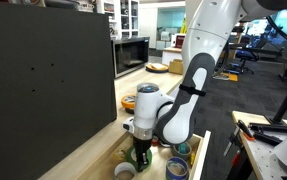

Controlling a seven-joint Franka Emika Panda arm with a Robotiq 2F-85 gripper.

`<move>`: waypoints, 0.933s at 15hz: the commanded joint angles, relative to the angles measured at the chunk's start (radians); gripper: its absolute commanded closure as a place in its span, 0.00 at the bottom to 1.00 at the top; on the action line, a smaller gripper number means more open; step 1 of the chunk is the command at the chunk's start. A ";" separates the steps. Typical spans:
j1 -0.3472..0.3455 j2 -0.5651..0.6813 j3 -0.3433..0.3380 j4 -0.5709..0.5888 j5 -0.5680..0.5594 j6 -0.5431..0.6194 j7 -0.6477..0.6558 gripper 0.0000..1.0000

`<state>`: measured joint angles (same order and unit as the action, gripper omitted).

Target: Remove the green tape from the open drawer and place it on the countertop

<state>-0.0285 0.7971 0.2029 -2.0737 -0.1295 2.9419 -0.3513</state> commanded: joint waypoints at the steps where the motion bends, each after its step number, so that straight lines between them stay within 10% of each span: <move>1: -0.042 -0.036 0.034 -0.041 -0.005 -0.009 -0.010 0.97; 14: 0.046 -0.476 0.061 -0.434 0.004 -0.035 0.061 0.94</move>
<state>-0.0063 0.4854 0.2625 -2.3995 -0.1292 2.9419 -0.3306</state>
